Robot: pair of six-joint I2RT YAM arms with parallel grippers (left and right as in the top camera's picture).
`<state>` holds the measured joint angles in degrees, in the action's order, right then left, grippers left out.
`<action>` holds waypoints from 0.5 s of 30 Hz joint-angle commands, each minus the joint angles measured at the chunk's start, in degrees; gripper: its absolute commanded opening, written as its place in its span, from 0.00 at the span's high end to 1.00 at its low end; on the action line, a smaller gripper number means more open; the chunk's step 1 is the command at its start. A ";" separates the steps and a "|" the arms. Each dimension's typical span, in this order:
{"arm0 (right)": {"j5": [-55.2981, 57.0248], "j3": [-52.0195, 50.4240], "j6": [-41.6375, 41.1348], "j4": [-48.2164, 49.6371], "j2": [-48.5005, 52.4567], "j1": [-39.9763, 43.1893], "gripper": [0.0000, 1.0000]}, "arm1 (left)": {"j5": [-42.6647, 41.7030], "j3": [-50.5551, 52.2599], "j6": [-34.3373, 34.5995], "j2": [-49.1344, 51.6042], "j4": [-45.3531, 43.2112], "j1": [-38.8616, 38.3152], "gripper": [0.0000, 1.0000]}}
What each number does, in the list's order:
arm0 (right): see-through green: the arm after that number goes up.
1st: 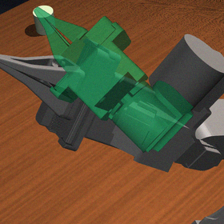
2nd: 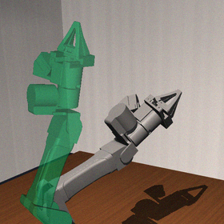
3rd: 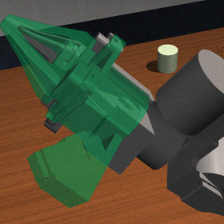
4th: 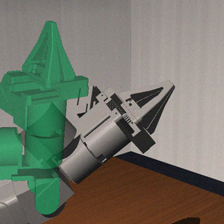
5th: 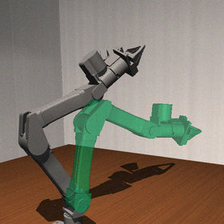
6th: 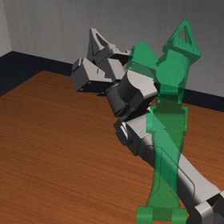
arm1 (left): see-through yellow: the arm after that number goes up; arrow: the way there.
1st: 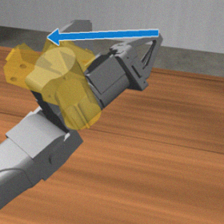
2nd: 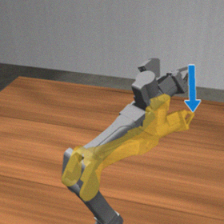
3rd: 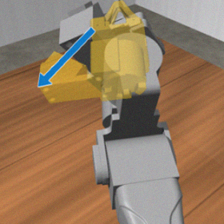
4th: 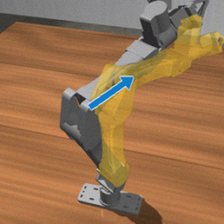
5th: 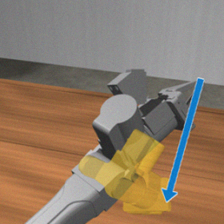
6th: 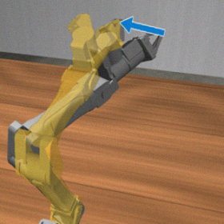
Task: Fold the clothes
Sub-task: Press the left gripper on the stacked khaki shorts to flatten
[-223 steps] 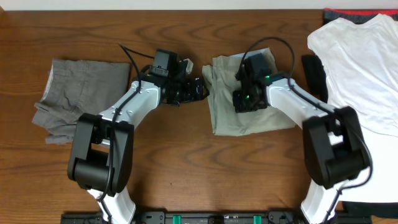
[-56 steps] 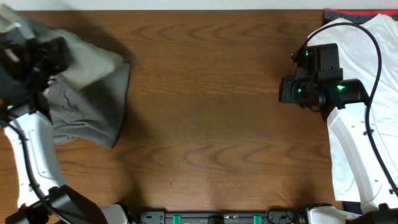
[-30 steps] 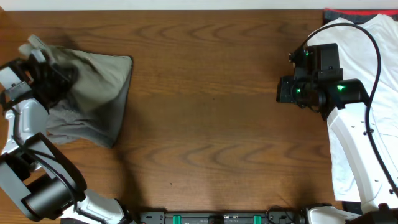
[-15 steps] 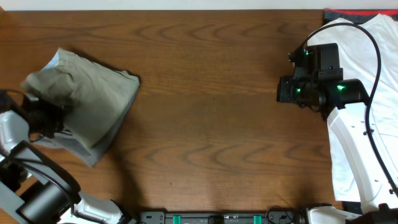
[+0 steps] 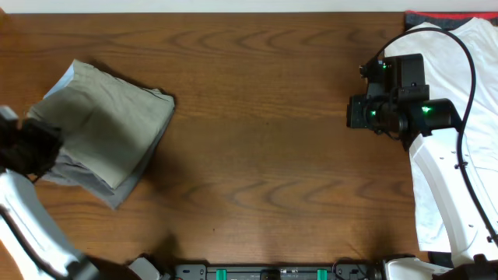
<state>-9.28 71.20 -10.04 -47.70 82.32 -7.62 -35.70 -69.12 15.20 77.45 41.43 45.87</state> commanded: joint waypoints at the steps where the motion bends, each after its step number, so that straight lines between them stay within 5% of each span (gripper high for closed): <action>1: -0.39 0.28 0.90 0.33 -1.01 0.11 0.95 | 7.58 -0.46 -1.95 -0.13 -3.63 -3.17 0.94; 8: -0.52 0.28 0.22 0.02 -1.01 0.04 0.95 | 20.48 1.60 -1.97 12.41 -11.26 -10.51 0.94; 12: -1.18 0.28 0.24 -0.07 -1.01 0.04 0.95 | 30.51 1.60 10.82 22.29 -5.99 -10.21 0.94; 15: -1.29 0.28 0.24 -0.02 -1.01 0.07 0.96 | 30.14 2.23 16.09 27.89 -3.69 -9.90 0.94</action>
<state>-9.69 71.18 -10.00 -47.72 82.32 -7.62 -11.49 -68.01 22.72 102.02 36.47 35.53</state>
